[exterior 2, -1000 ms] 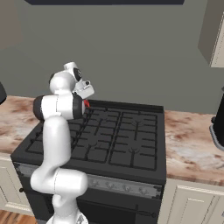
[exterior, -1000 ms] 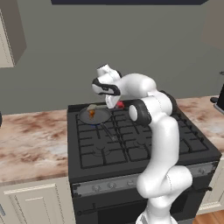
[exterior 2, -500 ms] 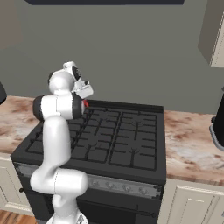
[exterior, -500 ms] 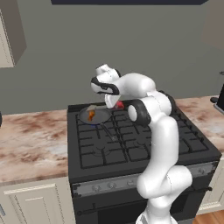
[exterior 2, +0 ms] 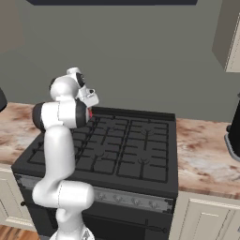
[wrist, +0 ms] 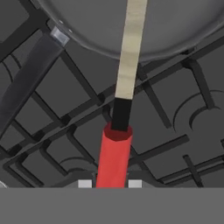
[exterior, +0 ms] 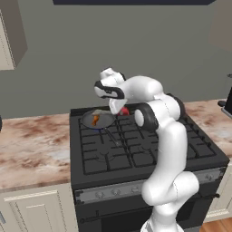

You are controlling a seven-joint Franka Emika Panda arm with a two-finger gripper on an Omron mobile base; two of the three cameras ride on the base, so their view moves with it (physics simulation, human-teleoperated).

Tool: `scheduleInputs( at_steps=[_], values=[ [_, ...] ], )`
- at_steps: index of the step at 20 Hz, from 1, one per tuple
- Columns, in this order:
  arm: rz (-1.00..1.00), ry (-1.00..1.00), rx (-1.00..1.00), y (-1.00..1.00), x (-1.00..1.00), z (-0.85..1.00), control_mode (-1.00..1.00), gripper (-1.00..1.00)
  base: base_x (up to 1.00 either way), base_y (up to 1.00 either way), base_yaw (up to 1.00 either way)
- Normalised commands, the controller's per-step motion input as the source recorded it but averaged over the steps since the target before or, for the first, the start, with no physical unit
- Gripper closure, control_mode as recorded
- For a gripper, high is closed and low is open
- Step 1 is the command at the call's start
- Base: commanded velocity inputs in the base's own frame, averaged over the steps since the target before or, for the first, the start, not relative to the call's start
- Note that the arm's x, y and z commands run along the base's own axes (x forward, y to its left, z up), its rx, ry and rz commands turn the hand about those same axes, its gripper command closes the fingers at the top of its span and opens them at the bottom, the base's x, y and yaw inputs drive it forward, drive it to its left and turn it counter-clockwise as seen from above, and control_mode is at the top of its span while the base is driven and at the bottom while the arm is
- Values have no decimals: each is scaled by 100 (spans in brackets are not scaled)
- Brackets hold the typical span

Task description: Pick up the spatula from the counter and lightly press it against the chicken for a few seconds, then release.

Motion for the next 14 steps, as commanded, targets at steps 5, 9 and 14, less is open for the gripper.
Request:
scheduleInputs(
  at_steps=[5, 9, 14],
  values=[
    [0, 3, 0, 0, -28, -13, -100, 100, 0, 0, 0],
    [0, 5, 0, 0, -14, -16, -100, 100, 0, 0, 0],
    [0, 5, 0, 2, 0, -4, -100, 100, 0, 0, 0]
  ],
)
